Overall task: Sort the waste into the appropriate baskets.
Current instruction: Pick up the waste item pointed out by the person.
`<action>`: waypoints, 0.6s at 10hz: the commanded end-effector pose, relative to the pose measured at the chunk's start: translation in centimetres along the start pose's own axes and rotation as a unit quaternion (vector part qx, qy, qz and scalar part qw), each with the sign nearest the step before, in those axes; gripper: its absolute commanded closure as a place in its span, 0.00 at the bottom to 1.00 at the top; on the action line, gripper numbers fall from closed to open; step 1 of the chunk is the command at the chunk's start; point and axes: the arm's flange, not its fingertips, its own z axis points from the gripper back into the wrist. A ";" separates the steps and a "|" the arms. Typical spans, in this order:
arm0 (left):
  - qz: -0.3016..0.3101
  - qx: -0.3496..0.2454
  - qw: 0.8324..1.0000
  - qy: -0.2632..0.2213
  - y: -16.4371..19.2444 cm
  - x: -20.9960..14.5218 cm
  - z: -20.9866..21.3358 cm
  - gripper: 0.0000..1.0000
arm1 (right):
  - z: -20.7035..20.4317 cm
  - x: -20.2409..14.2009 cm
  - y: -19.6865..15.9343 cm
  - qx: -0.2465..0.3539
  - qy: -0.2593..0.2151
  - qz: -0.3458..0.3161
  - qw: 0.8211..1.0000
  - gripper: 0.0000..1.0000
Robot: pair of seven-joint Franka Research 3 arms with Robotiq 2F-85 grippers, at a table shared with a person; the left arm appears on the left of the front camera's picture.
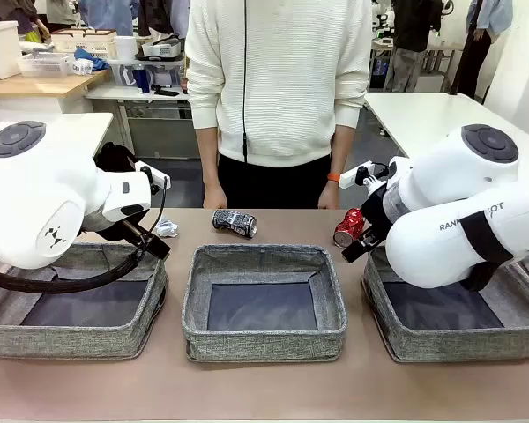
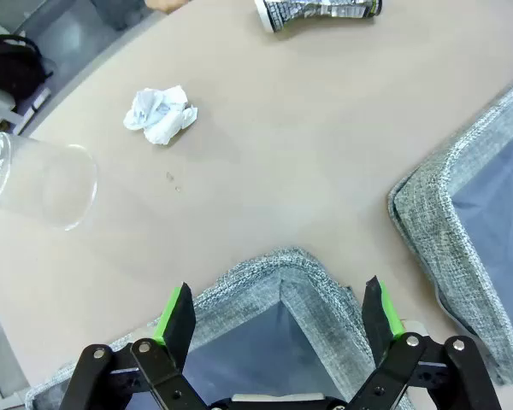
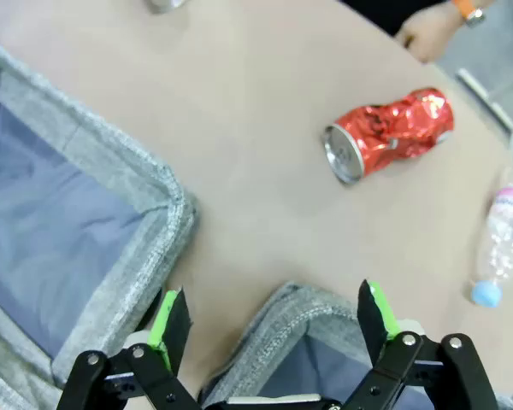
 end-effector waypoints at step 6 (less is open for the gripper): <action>0.000 0.000 1.000 0.000 0.0 0.0 0.0 0.00 | 0.0 0.0 0.0 0.000 -0.001 0.000 1.000 0.00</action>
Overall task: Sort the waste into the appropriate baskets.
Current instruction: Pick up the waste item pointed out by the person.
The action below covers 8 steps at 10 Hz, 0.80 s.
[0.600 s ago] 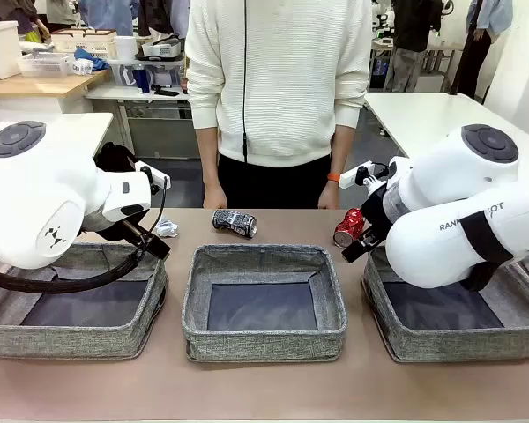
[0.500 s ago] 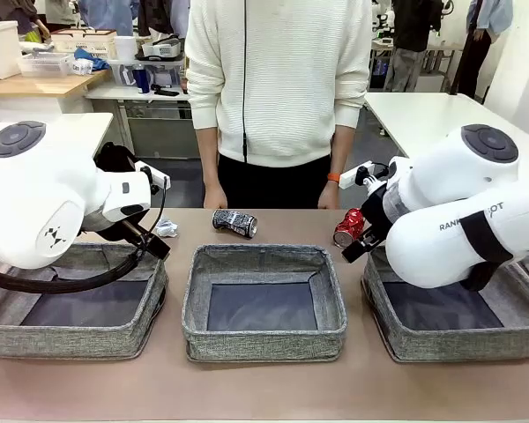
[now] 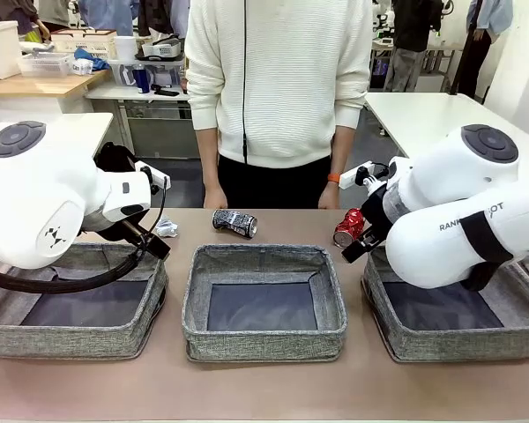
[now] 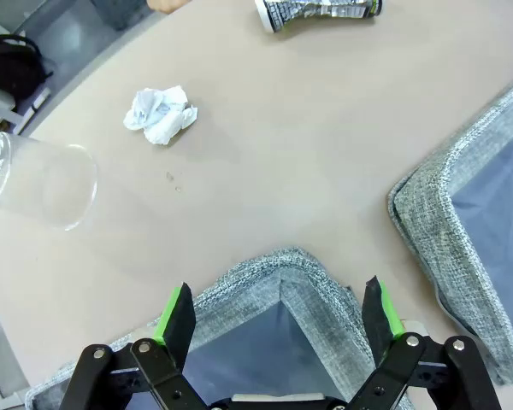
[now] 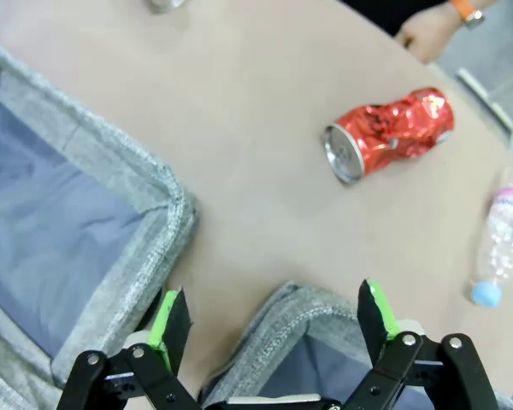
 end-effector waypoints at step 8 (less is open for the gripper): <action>0.013 -0.017 1.000 -0.008 -2.0 3.2 11.7 0.00 | 11.0 2.9 -1.0 0.002 0.030 -0.071 0.997 0.00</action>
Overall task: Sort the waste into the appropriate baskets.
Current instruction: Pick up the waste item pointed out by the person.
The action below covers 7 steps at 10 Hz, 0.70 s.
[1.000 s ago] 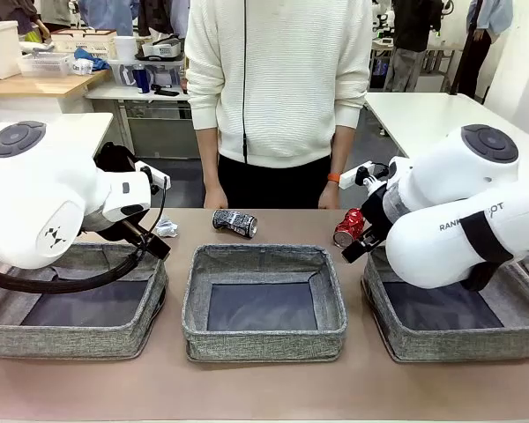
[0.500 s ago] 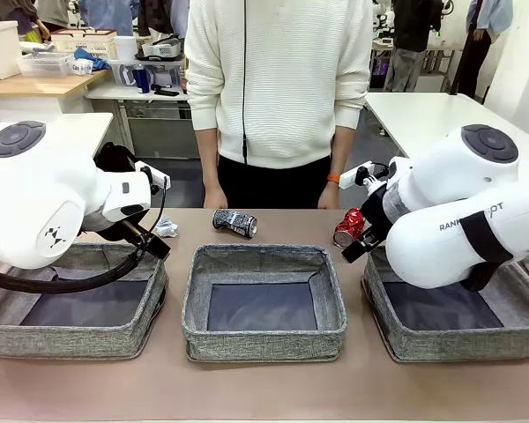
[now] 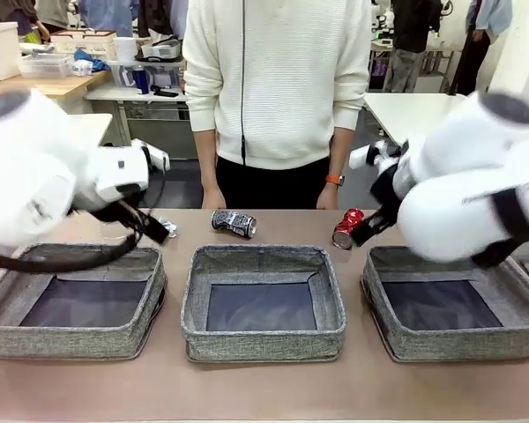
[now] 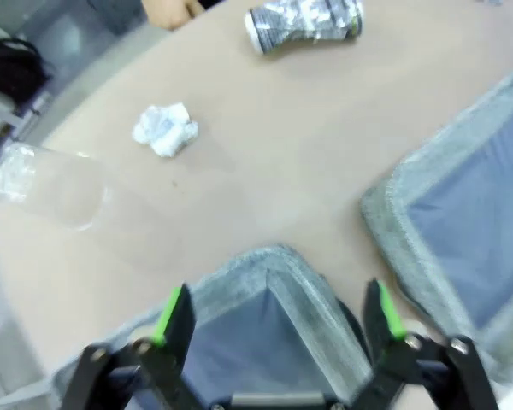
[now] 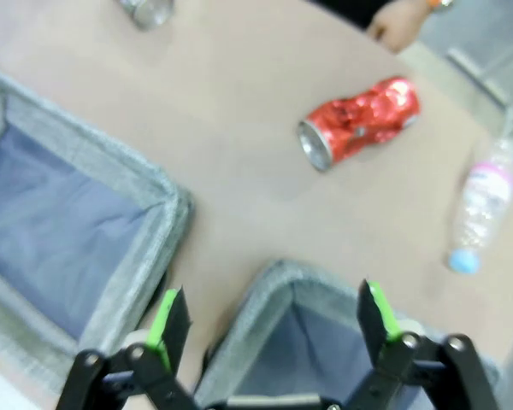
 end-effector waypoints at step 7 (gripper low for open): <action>-0.016 -0.089 0.996 0.006 -1.9 -0.2 12.9 0.00 | 10.4 -1.5 0.4 0.116 0.068 -0.001 0.991 0.00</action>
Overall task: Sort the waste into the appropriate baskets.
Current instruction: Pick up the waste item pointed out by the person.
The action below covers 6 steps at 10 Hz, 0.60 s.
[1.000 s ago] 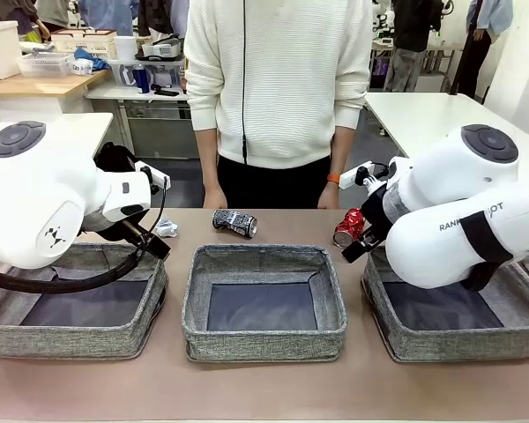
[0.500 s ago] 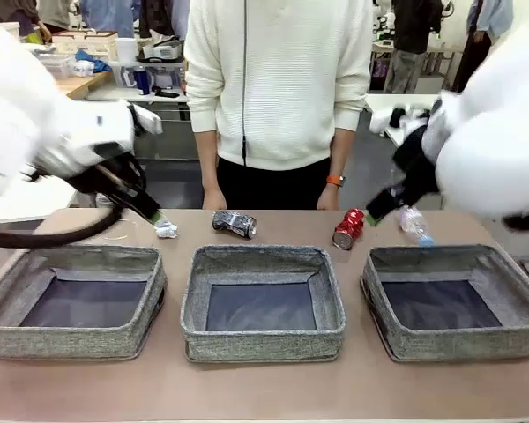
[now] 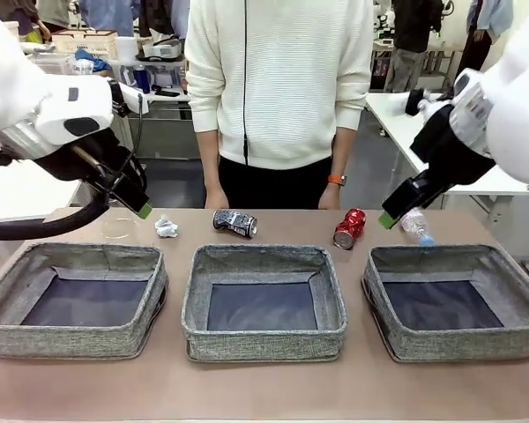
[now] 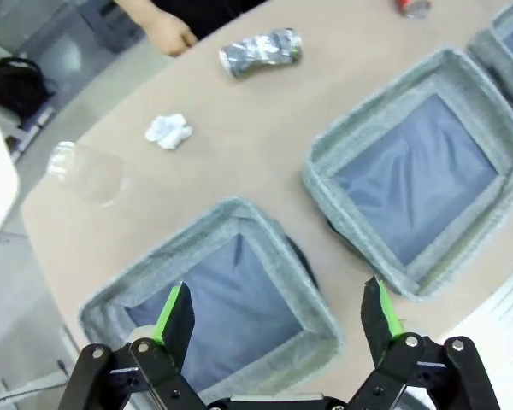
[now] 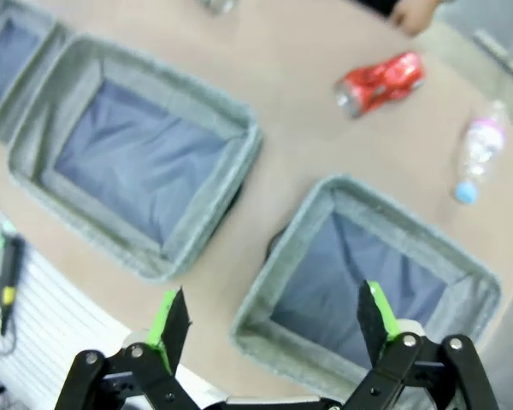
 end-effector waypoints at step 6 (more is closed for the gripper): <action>0.211 -0.523 0.825 -0.027 12.4 -7.7 1.2 0.00 | 0.9 -10.7 -5.2 0.535 -0.006 -0.289 0.794 0.00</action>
